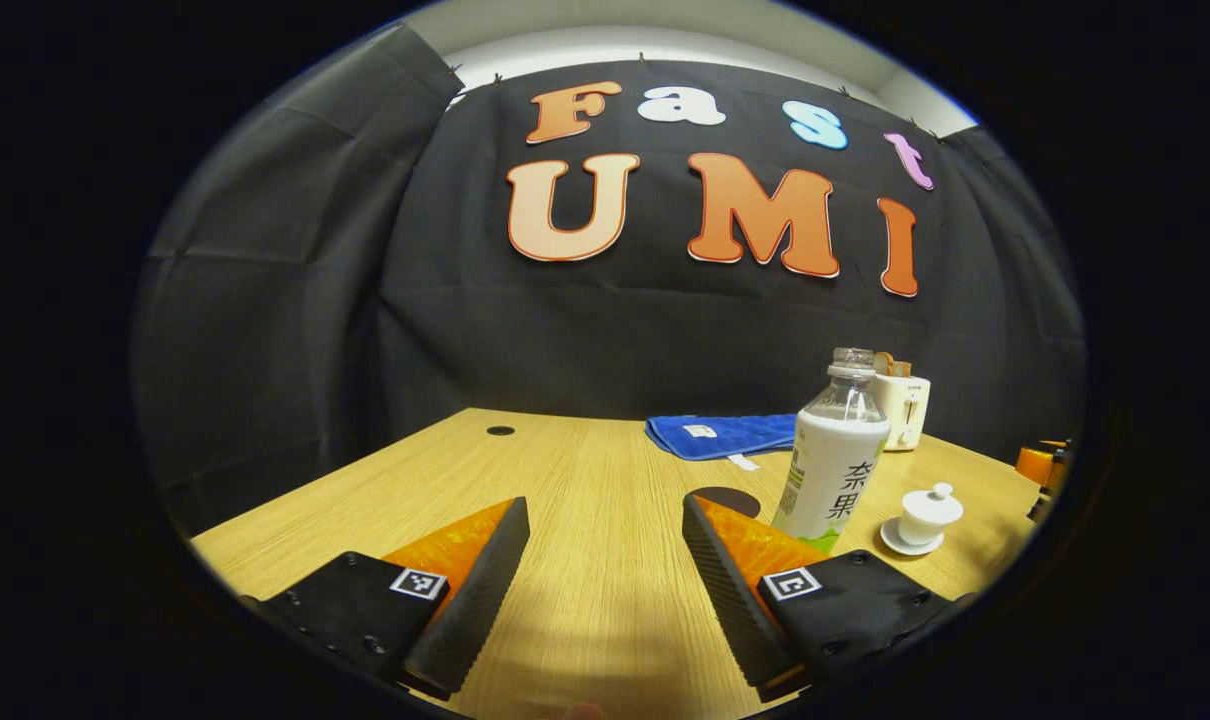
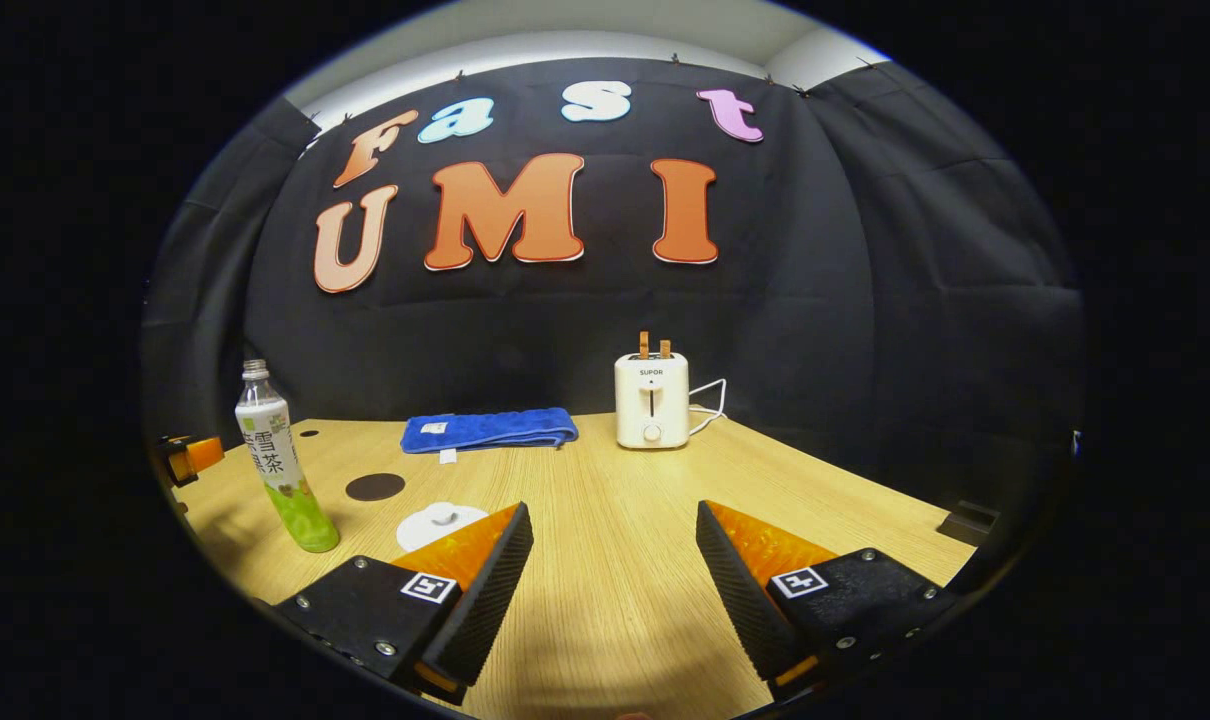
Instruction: Open the teacup lid with one hand, grasp the water bottle and pour water into the teacup with the other hand; after pouring, place the water bottle on the coaster and then close the teacup lid.
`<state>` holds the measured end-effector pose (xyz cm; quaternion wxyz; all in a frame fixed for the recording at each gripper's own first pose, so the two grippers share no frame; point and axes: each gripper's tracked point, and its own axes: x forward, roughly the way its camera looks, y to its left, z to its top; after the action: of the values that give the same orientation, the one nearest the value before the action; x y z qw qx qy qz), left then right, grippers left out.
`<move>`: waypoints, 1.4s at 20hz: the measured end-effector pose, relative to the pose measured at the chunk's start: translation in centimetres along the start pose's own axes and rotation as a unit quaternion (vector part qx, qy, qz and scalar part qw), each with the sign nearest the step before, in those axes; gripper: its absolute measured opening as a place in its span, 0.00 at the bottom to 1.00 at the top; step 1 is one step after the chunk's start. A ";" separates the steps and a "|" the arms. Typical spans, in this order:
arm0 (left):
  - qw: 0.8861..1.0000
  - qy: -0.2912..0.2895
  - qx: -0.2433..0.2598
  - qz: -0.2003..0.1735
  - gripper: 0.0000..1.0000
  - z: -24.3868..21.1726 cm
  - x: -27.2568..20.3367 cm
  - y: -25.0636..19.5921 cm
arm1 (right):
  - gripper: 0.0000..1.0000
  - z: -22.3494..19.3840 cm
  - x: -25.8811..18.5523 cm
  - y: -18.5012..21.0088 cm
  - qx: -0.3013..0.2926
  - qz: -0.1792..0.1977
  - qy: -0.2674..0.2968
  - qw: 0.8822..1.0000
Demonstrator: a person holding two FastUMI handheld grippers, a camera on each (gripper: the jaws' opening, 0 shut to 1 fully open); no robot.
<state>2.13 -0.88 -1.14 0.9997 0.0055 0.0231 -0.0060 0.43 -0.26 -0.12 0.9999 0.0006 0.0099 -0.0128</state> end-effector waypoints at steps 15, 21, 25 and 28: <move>1.000 0.006 0.000 -0.009 0.99 -0.7 0.4 0.3 | 0.98 -0.3 1.2 2.4 -0.012 0.014 0.014 1.000; 1.000 0.010 0.004 -0.007 0.99 -0.7 0.6 0.2 | 0.99 0.8 2.3 6.9 -0.009 0.068 0.019 0.997; 1.000 0.010 0.007 -0.007 0.99 -0.5 0.6 0.1 | 0.98 0.7 3.4 9.9 -0.032 0.096 0.029 0.994; 1.000 0.011 0.010 -0.006 0.99 -0.6 0.6 0.0 | 0.98 -0.4 4.0 11.8 -0.035 0.114 0.053 0.991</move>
<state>2.72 -0.85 -1.72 0.9992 0.0155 0.0339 -0.0126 4.71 11.40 -0.58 0.9922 -0.0324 0.0631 0.1021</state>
